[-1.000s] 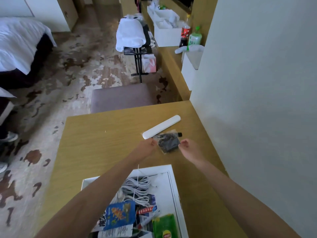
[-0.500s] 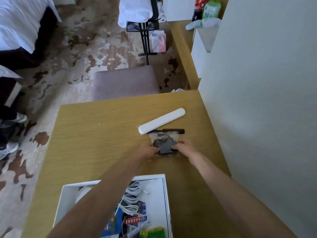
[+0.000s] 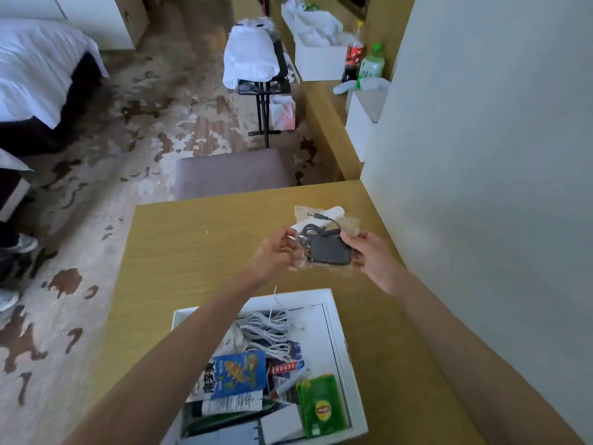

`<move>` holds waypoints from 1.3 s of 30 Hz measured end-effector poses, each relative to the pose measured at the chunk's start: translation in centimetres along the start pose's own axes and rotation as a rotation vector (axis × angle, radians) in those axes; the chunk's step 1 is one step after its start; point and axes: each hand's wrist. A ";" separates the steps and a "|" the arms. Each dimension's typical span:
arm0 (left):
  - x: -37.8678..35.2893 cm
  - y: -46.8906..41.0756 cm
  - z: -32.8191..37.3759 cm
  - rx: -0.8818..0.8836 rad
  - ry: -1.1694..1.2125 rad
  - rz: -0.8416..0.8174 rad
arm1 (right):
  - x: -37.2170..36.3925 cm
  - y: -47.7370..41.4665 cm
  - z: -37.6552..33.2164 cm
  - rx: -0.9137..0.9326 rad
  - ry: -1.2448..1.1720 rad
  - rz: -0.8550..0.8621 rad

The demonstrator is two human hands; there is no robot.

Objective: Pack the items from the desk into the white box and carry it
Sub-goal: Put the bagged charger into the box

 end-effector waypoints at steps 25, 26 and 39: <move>2.3 16.8 -4.7 -0.059 -0.442 -0.110 | -5.4 14.9 5.5 0.200 0.887 -0.222; 2.2 16.8 -4.8 -0.056 -0.442 -0.112 | -5.3 15.1 5.6 0.183 0.895 -0.221; 1.2 15.6 -4.5 -0.056 -0.379 -0.166 | -7.1 15.1 6.1 0.097 0.821 -0.158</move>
Point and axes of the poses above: each hand's wrist, its own y-axis away from the middle knuckle, its own x-axis out of the back of the hand, z = x × y, and after that the axes turned 13 degrees about -y, right-handed
